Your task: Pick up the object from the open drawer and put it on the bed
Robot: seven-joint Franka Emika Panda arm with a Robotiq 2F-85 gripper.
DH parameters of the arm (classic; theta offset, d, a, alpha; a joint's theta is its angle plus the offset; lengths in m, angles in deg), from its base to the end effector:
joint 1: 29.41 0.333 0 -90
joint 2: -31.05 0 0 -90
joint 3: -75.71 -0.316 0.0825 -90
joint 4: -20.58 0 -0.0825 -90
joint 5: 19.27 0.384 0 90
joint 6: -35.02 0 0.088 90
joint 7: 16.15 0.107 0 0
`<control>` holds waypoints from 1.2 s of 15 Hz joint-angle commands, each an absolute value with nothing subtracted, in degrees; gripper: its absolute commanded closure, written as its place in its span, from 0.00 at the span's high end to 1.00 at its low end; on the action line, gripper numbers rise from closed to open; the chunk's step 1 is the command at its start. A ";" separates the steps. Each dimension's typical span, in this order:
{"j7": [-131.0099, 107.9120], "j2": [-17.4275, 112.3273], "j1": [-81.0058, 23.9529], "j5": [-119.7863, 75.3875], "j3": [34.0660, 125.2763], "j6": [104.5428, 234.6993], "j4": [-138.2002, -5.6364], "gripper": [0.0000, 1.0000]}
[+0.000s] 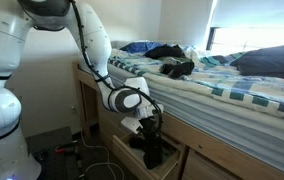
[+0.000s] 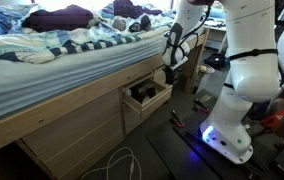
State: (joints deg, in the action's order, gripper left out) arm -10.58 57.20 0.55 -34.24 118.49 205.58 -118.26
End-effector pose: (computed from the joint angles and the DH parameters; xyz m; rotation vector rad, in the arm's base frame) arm 0.4955 -0.1121 0.1886 2.7583 0.0259 0.2136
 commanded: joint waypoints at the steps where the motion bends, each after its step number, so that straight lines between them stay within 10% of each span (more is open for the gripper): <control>1: -6.73 49.48 7.12 -42.46 125.57 199.56 -121.42 0.08; 11: -2.67 42.37 17.93 -55.88 137.32 192.21 -119.94 0.08; 12: -1.97 41.95 18.46 -56.71 138.02 192.22 -119.91 0.32; 15: -2.18 42.23 18.30 -56.45 137.79 192.21 -120.02 0.32; 16: -2.18 42.27 18.31 -56.44 137.73 192.21 -120.04 0.08; 18: -4.57 41.16 18.17 -54.94 135.90 192.03 -121.32 0.08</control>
